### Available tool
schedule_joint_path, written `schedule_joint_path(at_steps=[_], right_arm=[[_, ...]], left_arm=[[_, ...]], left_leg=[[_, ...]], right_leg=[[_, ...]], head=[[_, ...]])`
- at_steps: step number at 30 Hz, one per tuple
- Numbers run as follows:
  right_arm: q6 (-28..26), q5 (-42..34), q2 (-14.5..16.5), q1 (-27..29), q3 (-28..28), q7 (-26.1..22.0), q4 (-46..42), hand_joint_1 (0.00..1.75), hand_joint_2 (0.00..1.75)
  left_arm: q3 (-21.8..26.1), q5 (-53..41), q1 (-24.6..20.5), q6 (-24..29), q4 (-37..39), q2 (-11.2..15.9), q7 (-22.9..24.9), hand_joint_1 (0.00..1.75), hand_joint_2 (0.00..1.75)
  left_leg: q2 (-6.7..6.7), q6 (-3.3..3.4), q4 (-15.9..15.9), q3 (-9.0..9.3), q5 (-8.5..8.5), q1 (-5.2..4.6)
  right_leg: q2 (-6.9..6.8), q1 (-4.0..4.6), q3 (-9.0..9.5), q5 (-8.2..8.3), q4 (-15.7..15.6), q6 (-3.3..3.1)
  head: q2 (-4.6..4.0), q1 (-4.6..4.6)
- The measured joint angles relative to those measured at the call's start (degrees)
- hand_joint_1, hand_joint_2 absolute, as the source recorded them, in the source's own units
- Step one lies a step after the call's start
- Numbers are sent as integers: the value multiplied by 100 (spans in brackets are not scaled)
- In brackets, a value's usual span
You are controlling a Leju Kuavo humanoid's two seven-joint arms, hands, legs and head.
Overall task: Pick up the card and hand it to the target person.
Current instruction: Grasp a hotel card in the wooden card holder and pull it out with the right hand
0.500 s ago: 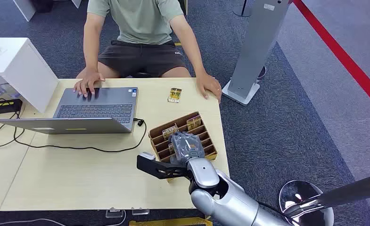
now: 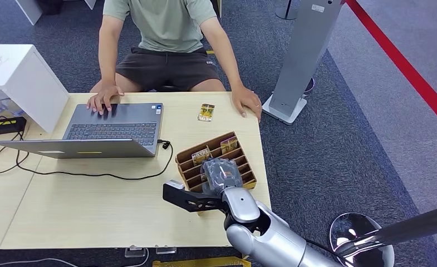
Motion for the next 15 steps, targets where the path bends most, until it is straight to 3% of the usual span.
schedule_joint_path(at_steps=[8, 15], right_arm=[[-52, 1, -29, 11, -41, 0, -6, 151, 175], [-73, -2, -49, 15, -84, 0, -13, 154, 175]], left_arm=[[-15, -28, -2, -23, 0, 0, 0, 0, 0], [-28, -68, -4, -67, 0, 0, 3, 0, 0]], left_leg=[[0, 0, 0, 1, 0, 0], [0, 0, 0, 1, 0, 0]], right_leg=[[0, 0, 0, 0, 0, 0], [0, 0, 1, 0, 0, 0]], head=[[0, -3], [0, 3]])
